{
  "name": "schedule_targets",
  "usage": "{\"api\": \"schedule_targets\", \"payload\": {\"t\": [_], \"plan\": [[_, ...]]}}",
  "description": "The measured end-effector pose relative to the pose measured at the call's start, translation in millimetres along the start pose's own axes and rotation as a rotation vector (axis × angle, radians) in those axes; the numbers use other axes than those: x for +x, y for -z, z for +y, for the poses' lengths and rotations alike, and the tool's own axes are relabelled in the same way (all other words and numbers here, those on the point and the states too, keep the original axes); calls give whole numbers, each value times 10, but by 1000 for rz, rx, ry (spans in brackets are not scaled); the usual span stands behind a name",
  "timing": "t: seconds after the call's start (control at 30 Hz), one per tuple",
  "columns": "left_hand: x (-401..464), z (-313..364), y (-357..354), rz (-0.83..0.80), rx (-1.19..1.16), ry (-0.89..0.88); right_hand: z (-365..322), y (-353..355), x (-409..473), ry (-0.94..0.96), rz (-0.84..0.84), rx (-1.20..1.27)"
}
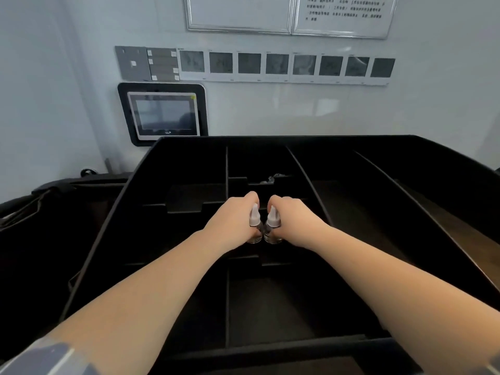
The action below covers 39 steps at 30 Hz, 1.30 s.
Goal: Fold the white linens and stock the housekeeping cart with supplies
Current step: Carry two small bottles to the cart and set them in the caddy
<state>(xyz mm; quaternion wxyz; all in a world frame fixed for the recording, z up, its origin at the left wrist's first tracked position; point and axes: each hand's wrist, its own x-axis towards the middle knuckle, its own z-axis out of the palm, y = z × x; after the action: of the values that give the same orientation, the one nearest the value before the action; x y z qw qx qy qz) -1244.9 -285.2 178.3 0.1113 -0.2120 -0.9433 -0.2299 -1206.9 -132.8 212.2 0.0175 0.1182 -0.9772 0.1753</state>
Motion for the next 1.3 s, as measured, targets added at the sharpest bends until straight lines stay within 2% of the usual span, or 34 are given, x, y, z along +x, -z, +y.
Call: {"api": "schedule_targets", "payload": {"t": [0.23,0.47,0.57,0.9,1.3], "plan": [[-29,15,-95,2,-13,62,35,-31,18,-81,15,38],[-57,93,-110,134,68,138,51,-63,-49,-168,117,79],[-63,83,-135,152,20,164,74,-80,-27,-227,117,130],[-4,-102,-228,190,-150,213,105,-102,34,-239,113,148],[-45,-36,-65,129,14,245,38,8,-70,-257,40,142]]}}
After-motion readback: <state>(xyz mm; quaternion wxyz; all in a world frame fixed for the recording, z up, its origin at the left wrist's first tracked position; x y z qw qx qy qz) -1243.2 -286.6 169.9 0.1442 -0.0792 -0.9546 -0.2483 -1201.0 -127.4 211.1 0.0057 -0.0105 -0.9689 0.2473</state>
